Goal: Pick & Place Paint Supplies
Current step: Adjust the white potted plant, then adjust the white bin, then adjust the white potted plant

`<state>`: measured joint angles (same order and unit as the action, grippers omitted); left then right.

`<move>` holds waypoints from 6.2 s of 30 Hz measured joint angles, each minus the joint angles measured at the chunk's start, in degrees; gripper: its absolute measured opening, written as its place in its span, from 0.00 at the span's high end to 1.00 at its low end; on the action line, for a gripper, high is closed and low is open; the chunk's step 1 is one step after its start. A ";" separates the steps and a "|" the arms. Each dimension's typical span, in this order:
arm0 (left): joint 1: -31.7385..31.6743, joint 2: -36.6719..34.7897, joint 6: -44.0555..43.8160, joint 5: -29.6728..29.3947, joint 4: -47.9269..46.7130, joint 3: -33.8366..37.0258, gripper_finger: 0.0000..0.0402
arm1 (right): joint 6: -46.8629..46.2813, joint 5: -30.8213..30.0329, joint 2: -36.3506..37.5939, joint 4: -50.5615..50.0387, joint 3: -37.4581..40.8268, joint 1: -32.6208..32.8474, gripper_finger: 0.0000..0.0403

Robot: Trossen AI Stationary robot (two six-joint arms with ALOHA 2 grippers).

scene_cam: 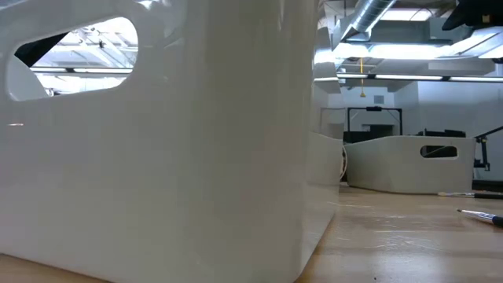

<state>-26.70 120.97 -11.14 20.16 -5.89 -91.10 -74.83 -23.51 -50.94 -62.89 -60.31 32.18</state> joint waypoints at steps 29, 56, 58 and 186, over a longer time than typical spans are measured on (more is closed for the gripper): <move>8.38 -8.52 26.98 -20.28 -1.70 -0.07 1.00 | 0.43 -0.48 0.00 -0.09 0.00 0.00 0.42; 7.98 -13.12 22.53 -28.80 -20.07 0.04 0.83 | -0.20 -0.55 -0.04 1.51 -0.02 0.11 0.42; 7.98 -14.95 22.75 -28.79 -20.55 0.04 0.81 | -0.22 -0.55 -0.04 1.92 -0.02 0.11 0.42; 1.44 -18.29 -14.77 -27.10 -19.63 0.04 0.97 | -2.60 -2.12 -0.04 -1.44 -0.02 -3.72 0.42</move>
<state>-25.26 102.67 -25.91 -6.94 -25.52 -91.07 -77.43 -25.63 -50.98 -64.34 -60.34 28.47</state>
